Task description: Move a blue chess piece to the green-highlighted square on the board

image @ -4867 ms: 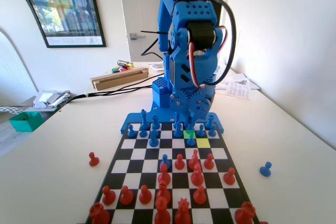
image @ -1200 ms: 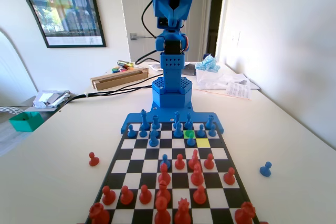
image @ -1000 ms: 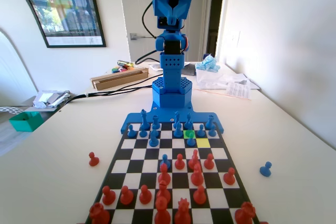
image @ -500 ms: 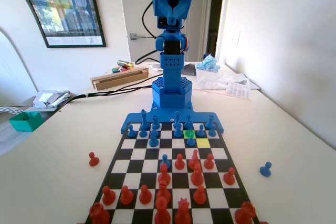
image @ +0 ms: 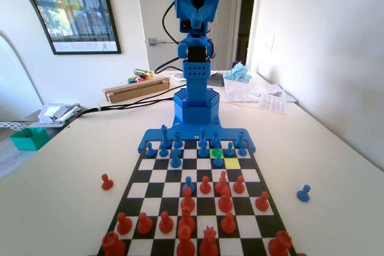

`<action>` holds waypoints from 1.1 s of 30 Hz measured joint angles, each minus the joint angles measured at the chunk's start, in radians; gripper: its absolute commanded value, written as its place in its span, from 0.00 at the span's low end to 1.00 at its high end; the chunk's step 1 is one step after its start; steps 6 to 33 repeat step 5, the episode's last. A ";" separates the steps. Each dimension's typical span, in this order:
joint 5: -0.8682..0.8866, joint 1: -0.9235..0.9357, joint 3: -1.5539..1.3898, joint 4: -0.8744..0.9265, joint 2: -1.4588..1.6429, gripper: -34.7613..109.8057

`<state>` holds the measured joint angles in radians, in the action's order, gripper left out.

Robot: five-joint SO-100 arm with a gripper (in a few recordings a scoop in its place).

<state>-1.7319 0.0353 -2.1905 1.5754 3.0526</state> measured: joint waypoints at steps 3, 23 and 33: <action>0.000 0.000 0.000 0.000 0.000 0.25; 0.000 0.000 0.000 0.000 0.000 0.25; 0.000 0.000 0.000 0.000 0.000 0.25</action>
